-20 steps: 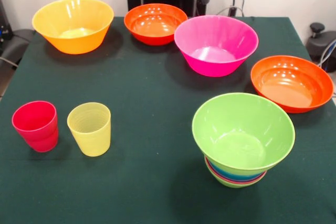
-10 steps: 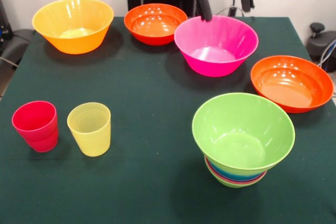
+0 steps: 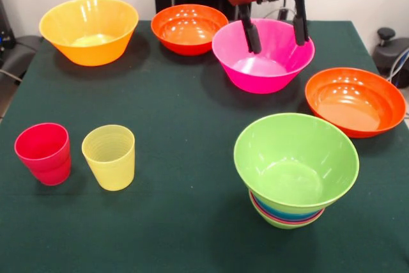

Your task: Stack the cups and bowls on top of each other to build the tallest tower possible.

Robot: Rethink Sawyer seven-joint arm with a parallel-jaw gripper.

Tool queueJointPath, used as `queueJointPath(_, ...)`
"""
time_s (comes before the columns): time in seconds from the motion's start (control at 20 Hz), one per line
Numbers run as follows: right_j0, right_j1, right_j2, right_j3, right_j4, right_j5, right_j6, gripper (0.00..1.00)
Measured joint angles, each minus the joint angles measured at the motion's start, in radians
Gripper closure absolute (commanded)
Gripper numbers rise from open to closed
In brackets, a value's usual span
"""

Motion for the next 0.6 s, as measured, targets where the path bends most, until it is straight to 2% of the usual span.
queueJointPath(0.6,0.083,0.028,-0.059,0.029,-0.002,-0.088,0.011,0.00)
